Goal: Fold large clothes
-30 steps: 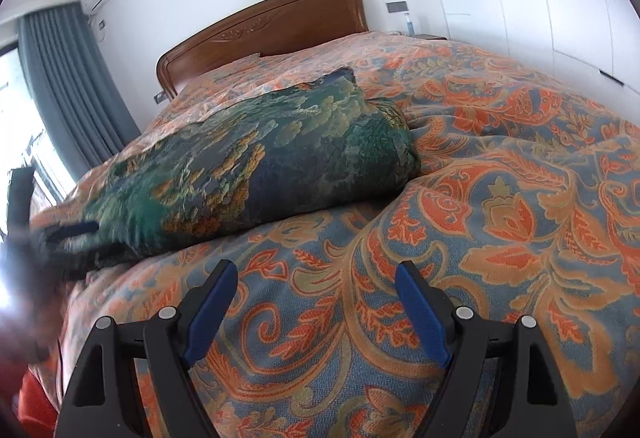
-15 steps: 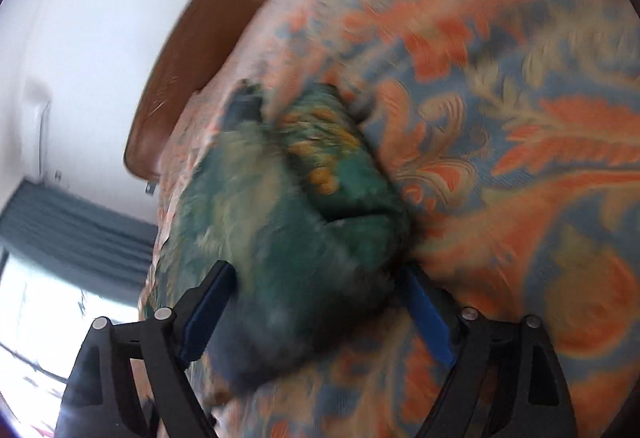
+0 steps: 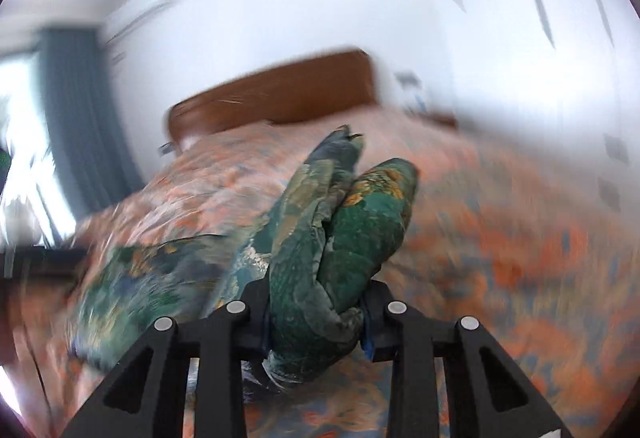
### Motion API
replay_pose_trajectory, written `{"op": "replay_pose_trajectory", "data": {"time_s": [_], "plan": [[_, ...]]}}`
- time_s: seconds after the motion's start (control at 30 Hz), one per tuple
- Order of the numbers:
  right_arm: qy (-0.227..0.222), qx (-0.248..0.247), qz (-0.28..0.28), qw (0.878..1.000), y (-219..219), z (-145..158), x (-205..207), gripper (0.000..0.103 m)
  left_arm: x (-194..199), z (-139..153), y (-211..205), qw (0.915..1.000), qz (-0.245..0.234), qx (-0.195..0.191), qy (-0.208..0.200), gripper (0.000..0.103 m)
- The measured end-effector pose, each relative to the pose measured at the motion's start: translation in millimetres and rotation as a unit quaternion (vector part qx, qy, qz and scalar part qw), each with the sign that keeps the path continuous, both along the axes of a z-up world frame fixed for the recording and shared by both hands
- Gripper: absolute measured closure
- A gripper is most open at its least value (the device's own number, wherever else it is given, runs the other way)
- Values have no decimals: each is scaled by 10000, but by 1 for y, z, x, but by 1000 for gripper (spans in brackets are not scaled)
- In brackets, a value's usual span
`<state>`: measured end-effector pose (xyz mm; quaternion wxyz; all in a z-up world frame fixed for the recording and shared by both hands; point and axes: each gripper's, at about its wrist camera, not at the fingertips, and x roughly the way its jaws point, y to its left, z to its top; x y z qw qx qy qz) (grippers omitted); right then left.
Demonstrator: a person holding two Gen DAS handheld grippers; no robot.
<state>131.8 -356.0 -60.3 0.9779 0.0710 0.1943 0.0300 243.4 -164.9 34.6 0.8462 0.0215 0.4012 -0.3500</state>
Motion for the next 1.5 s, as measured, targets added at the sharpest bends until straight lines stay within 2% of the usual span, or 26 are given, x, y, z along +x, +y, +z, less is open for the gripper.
{"op": "replay_pose_trajectory", "data": {"time_s": [0.07,0.1,0.17,0.27,0.33,0.4,0.47,0.53,0.57,0.6,0.67,0.7,0.77,0.8,0.87,0.97,1.1,1.2,1.27,1.5], "plan": [[-341,-737,383,9960,40,14,-17,71,9,7,-5,9993,-214,-134,291,1],[-417,-943,483,9935,51,20,-18,71,13,8,-8,9987,-311,-96,396,1],[-620,-1538,807,9828,86,23,-31,71,14,7,-12,9991,-213,205,306,1],[-769,-2159,1126,9668,123,19,-43,71,12,2,-12,9982,-136,477,333,1],[-906,-2676,1322,9501,152,10,-51,71,10,-2,-10,9973,14,657,340,1],[-991,-2959,1431,9392,168,3,-56,71,7,-8,-8,9952,229,921,232,1],[-1012,-3084,1486,9341,174,2,-57,71,6,-15,-8,9917,444,1196,126,2],[-1006,-3138,1534,9316,177,-1,-55,71,4,-20,-7,9888,583,1371,29,19],[-1006,-3172,1549,9302,179,-1,-54,71,4,-23,-6,9878,619,1432,32,35],[-1007,-3184,1551,9298,175,0,-60,71,5,-26,-4,9880,625,1413,53,48],[-918,-3133,1538,9326,176,-2,-62,71,4,-27,-2,9882,614,1402,82,62],[-890,-3091,1523,9345,178,-2,-62,71,3,-26,-1,9882,605,1406,74,66],[-847,-2944,1485,9403,169,1,-67,57,1,-24,1,9864,634,1519,-19,70],[-838,-2827,1487,9439,167,2,-68,54,3,-24,6,9852,654,1580,-75,71],[-836,-2532,1572,9509,159,8,-78,37,7,-18,13,9840,692,1638,-95,72],[-683,-1909,1710,9642,141,10,-94,37,17,-13,34,9812,867,1721,-80,72],[-266,-1457,1591,9761,116,-15,-106,37,36,-19,71,9768,1128,1820,60,72],[209,-1258,1492,9806,102,-37,-106,37,47,-27,97,9734,1310,1876,139,72],[382,-1112,1451,9824,91,-42,-107,37,51,-34,115,9706,1467,1894,223,72],[460,-1013,1436,9834,94,-54,-103,37,63,-68,179,9564,2110,1938,563,72]]}}
